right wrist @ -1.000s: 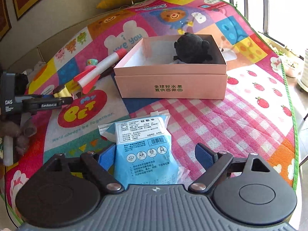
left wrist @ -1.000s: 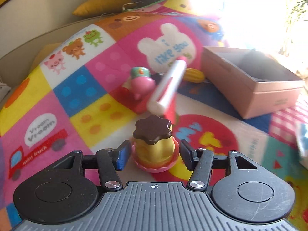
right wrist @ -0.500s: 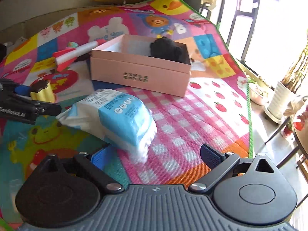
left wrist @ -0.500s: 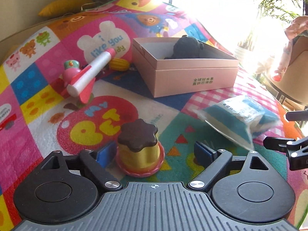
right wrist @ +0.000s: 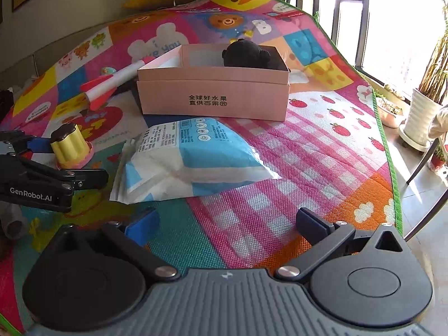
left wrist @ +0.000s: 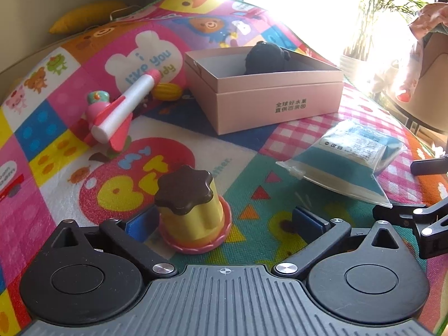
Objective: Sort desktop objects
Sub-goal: 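Move the left tool to the yellow pudding toy while the right tool holds the packet, then close the left tool on the yellow pudding toy while the right tool holds the packet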
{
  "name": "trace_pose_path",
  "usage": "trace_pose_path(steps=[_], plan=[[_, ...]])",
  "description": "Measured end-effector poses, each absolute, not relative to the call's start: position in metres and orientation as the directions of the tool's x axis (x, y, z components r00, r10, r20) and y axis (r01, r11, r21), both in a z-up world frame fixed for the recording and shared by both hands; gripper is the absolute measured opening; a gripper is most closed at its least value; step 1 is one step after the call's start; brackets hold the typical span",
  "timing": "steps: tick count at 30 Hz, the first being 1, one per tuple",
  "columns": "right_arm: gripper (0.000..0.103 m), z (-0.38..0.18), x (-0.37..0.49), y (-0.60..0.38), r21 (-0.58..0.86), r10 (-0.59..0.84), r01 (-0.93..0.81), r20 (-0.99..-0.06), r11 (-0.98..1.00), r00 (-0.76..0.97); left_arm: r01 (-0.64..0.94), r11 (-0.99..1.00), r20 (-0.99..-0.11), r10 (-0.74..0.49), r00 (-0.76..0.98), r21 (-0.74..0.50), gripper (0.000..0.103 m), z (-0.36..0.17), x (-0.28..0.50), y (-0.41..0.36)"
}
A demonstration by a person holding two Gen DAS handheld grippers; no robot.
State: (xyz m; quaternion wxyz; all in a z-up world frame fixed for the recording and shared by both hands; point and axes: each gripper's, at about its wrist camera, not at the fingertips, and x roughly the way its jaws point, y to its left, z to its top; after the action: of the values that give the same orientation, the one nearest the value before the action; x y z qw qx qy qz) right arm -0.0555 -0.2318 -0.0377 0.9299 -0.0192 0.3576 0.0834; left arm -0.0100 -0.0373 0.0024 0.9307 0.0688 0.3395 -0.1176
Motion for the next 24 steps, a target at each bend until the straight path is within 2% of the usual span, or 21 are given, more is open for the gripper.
trace_pose_path(steps=[4,6,8,10,11,12,14,19,24], plan=[[0.103,-0.031,-0.051,-0.241,0.076,0.21,-0.218,-0.682,0.973,0.7,0.258,0.965,-0.65,-0.164,0.742,0.051,0.103,0.002,-0.01,-0.037],[0.103,-0.019,-0.051,-0.256,0.181,0.28,-0.214,-0.643,0.96,0.712,0.242,0.97,-0.661,-0.164,0.733,0.028,0.103,0.001,-0.008,-0.034],[0.1,-0.006,-0.05,-0.269,0.234,0.271,-0.161,-0.583,0.959,0.766,0.235,0.972,-0.663,-0.177,0.728,-0.002,0.103,0.001,-0.006,-0.03],[0.08,0.006,-0.037,-0.278,0.245,0.221,-0.093,-0.569,0.965,0.792,0.233,0.972,-0.661,-0.166,0.731,0.014,0.103,0.0,-0.007,-0.032],[0.063,0.008,-0.027,-0.279,0.243,0.21,-0.08,-0.578,0.967,0.788,0.232,0.973,-0.661,-0.163,0.733,0.018,0.103,0.001,-0.008,-0.033],[0.051,0.008,-0.015,-0.28,0.238,0.203,-0.073,-0.587,0.968,0.783,0.232,0.973,-0.66,-0.163,0.733,0.018,0.103,0.001,-0.008,-0.033],[0.048,0.006,0.008,-0.28,0.226,0.19,-0.061,-0.61,0.972,0.769,0.232,0.973,-0.659,-0.166,0.733,0.014,0.103,0.001,-0.008,-0.032],[0.048,-0.013,0.052,-0.275,0.198,0.187,-0.069,-0.675,0.978,0.714,0.233,0.972,-0.659,-0.167,0.734,0.013,0.103,0.001,-0.008,-0.031],[0.048,-0.023,0.025,-0.267,0.11,0.159,-0.115,-0.706,0.987,0.69,0.232,0.973,-0.659,-0.166,0.734,0.014,0.103,0.001,-0.009,-0.031]])
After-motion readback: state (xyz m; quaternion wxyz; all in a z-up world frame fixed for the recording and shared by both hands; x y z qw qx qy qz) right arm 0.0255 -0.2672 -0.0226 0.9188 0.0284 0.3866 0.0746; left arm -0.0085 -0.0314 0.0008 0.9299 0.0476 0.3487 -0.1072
